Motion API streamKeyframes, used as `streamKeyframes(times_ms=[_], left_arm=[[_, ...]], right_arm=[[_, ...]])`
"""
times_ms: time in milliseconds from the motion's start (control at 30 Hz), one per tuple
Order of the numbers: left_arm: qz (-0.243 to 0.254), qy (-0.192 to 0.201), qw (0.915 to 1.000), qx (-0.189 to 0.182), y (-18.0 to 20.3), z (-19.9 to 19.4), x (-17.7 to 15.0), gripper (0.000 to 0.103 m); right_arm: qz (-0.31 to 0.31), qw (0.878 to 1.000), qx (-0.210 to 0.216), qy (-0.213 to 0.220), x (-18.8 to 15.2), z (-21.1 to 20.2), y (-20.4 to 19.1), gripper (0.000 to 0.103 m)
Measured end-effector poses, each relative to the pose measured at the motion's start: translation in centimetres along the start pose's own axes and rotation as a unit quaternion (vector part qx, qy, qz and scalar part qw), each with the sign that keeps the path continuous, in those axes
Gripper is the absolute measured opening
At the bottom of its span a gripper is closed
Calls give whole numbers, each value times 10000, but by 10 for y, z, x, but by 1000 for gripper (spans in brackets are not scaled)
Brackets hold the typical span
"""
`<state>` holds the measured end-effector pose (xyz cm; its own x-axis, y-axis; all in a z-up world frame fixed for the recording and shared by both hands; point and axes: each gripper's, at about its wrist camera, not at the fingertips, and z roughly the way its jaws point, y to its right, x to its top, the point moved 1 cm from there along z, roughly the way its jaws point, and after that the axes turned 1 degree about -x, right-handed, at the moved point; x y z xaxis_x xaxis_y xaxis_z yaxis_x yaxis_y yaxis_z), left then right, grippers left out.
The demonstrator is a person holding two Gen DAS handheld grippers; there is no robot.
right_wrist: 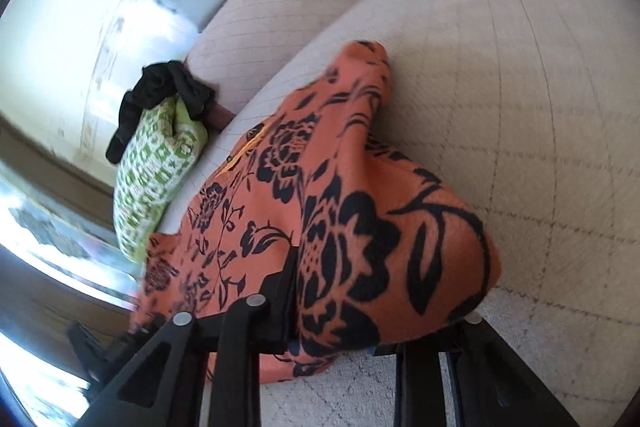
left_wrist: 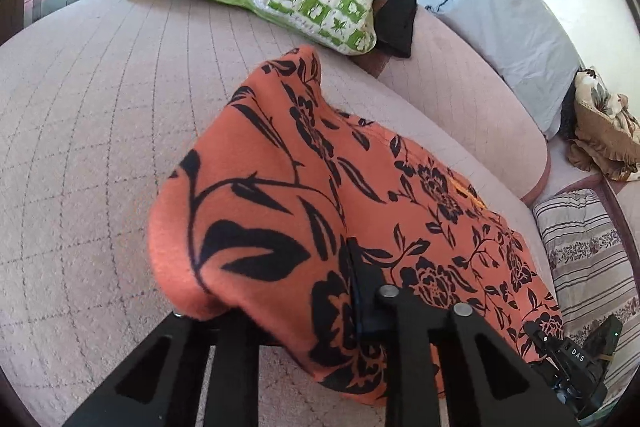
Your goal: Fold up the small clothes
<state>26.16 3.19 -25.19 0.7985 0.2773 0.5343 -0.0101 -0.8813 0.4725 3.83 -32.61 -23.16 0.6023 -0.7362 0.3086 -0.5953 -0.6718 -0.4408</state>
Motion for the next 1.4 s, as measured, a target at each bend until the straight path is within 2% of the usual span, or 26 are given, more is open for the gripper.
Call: streamKeyframes(times_ms=[100, 233, 400, 500, 633, 700, 800, 900, 933, 967, 1000, 1067, 1167, 1233, 1267, 1300, 1367, 1400], left_arm=[[60, 109, 9999, -17, 1, -11, -2, 17], [-20, 181, 9998, -123, 2, -26, -6, 14], [141, 328, 9994, -20, 7, -43, -10, 13], [51, -1, 9996, 267, 0, -36, -14, 14], [-50, -136, 9979, 624, -10, -46, -21, 19], [13, -91, 9968, 797, -11, -59, -25, 20], [336, 296, 9934, 1053, 0, -76, -23, 22], [689, 843, 9892, 980, 21, -89, -17, 36], [863, 1006, 9865, 961, 30, -90, -16, 48], [992, 1105, 9841, 973, 36, -90, -16, 65], [1142, 1167, 9816, 992, 43, -85, -16, 71], [1328, 1100, 9788, 1104, 48, -69, -14, 75], [1428, 589, 9771, 1465, 44, -31, -11, 75], [1460, 167, 9739, 1731, 36, -4, -16, 80], [1599, 113, 9698, 1840, 38, 5, -20, 84], [1855, 196, 9619, 2001, 43, 7, -24, 85], [2073, 203, 9545, 2135, 48, 8, -30, 88], [2094, 187, 9543, 2125, 47, 8, -31, 89]], right_arm=[[-163, 9996, -92, 203, -5, -10, -6, 21], [-711, 9951, -384, 571, -13, -25, -25, 19], [-1146, 9893, -571, 696, -26, -38, -38, 15], [-841, 9937, -652, 346, -24, -32, -24, 15], [18, 9988, -396, -290, -19, -40, 2, 18], [309, 9980, -164, -533, -20, -48, 8, 18], [323, 9985, -60, -441, -26, -67, 6, 18], [156, 9995, 105, -264, -21, -75, -10, 18], [43, 9998, 158, -147, -17, -77, -17, 18], [-66, 9998, 199, -29, -12, -79, -23, 18], [-141, 9997, 187, 71, -8, -79, -27, 18], [-60, 9997, 151, 154, 2, -69, -29, 18], [320, 9993, 211, -45, 13, -44, -21, 18], [576, 9975, -164, -367, 15, -16, -9, 18], [698, 9951, -362, -603, 14, -4, -2, 19], [849, 9912, -462, -899, 10, 10, 6, 17], [1174, 9887, -151, -925, 9, 14, 16, 17], [1206, 9879, -93, -974, 11, 12, 17, 17]])
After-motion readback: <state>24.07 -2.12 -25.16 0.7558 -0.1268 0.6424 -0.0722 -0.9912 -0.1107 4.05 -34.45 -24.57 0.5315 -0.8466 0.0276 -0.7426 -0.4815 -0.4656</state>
